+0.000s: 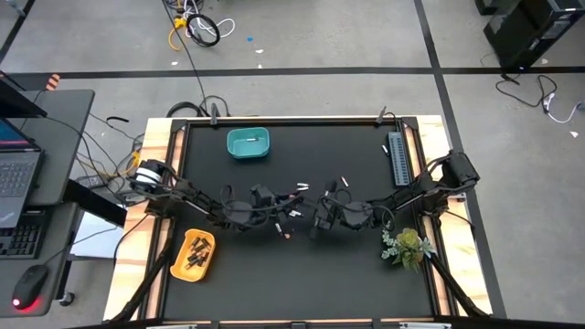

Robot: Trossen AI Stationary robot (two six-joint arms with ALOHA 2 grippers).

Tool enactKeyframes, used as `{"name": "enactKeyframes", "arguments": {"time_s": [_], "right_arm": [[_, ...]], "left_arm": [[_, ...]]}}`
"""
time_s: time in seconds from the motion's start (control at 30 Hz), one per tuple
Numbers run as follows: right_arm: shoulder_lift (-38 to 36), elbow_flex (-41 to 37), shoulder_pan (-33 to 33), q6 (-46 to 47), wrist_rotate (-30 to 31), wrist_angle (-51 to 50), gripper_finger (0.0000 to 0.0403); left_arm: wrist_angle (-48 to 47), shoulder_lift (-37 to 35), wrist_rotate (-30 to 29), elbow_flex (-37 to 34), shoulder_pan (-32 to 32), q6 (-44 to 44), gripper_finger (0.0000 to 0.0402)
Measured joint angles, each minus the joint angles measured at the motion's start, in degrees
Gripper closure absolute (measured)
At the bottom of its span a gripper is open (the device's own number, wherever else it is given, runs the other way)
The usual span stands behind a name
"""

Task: Sort batteries
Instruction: Put the black battery into the yellow bin

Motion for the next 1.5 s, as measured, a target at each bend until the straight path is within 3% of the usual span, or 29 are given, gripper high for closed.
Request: {"name": "enactKeyframes", "arguments": {"time_s": [0.1, 0.37, 0.57, 0.7, 0.87, 0.97, 1.07, 1.27, 1.37, 1.5], "right_arm": [[0.0, 0.0, -0.2, 1.3, 0.0, 0.6, 0.0348], [-0.1, 0.1, -0.1, 5.2, 2.2, -2.0, 0.0256], [-0.1, 0.2, 1.3, 6.2, 5.9, -4.4, 0.0226], [-0.1, 0.2, 1.4, 8.7, 5.9, -7.1, 0.0227], [-0.1, 0.2, 1.1, 13.0, 6.0, -14.4, 0.0238], [-0.1, 0.1, 0.8, 14.5, 6.0, -16.6, 0.0243], [-0.1, 0.1, 0.7, 14.9, 6.7, -17.2, 0.0247], [-0.1, -1.8, 1.5, 16.7, 17.6, -17.1, 0.0260], [-0.1, -4.6, 1.5, 19.2, 17.7, -14.5, 0.0269], [-0.1, -8.7, 1.9, 23.5, 17.2, -11.8, 0.0277]], "left_arm": [[1.0, 0.0, 0.8, 0.0, 0.0, 1.9, 0.0339], [-0.1, -0.9, 1.1, -1.4, -0.2, 4.7, 0.0339], [-2.9, -11.1, 0.2, -9.4, -3.3, 4.9, 0.0339], [-15.3, -22.6, -2.9, -14.6, -7.3, 1.5, 0.0339], [-47.4, -39.0, -5.9, -15.1, -12.5, -9.8, 0.0339], [-64.4, -46.7, 0.1, -12.4, -14.6, -18.3, 0.0339], [-76.7, -50.8, 11.7, -10.7, -16.0, -24.0, 0.0339], [-95.0, -52.2, 35.8, -10.7, -20.1, -40.5, 0.0339], [-99.6, -52.2, 39.9, -10.7, -22.7, -47.8, 0.0339], [-103.3, -52.3, 40.3, -10.7, -24.7, -52.6, 0.0339]]}}
